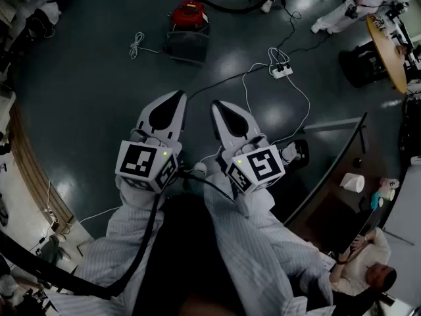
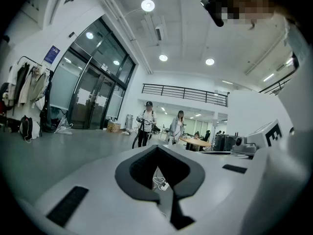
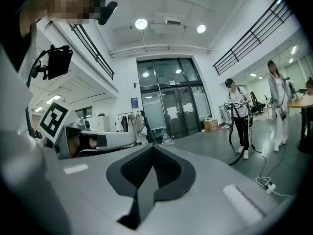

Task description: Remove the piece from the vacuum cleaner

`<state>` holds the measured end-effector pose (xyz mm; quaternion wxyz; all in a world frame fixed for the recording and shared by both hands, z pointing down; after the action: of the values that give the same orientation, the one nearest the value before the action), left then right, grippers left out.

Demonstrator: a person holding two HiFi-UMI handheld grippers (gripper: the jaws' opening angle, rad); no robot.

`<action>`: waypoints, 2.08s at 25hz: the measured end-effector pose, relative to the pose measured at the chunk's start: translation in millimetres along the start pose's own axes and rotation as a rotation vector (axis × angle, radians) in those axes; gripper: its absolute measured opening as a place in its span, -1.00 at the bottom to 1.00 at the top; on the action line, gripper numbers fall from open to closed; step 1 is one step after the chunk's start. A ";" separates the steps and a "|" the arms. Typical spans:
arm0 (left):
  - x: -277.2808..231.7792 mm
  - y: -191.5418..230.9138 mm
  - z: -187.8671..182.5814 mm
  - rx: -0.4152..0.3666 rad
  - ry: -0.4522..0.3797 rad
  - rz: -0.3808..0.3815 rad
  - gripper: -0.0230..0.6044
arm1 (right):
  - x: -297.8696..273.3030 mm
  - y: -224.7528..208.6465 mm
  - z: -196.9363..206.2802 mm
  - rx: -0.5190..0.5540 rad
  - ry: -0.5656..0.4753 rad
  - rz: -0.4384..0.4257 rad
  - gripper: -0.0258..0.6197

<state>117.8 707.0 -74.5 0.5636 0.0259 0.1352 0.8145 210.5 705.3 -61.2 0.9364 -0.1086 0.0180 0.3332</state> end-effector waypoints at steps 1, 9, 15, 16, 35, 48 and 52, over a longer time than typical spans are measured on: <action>-1.9 -0.4 -0.3 0.001 0.000 0.000 -0.91 | -0.4 -1.2 -0.4 -0.001 0.000 -0.003 -0.92; -11.6 0.8 -0.5 0.007 0.003 -0.003 -0.91 | -7.0 -10.0 0.7 -0.013 0.005 -0.015 -0.92; -20.0 13.7 1.0 -0.013 0.017 0.005 -0.91 | -22.4 -13.2 1.9 -0.029 -0.011 -0.011 -0.92; -21.3 17.3 -0.2 -0.019 0.017 0.007 -0.91 | -25.9 -13.0 1.5 -0.032 -0.017 -0.009 -0.92; -146.8 141.1 19.2 -0.003 0.108 -0.048 -0.91 | -175.4 -114.2 30.3 -0.156 0.018 -0.013 -0.92; -358.8 243.9 -21.5 0.039 0.147 -0.223 -0.91 | -335.2 -310.4 -34.4 -0.095 0.098 -0.141 -0.92; -386.6 280.3 2.3 0.058 0.212 -0.257 -0.91 | -362.3 -344.6 -10.5 -0.157 0.150 -0.115 -0.92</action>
<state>3.3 257.8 40.2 0.6448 -0.0614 0.2194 0.7296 145.7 218.4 32.9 0.9386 -0.2070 0.0556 0.2704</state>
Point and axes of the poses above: the fingertips, and each gripper's own axes: x backward along the fingers, y to its left, z out of its underside, the point moved 2 cm from there along x, backward along the fingers, and after that the axes turned 2 degrees about z, right-handed, at the moved point
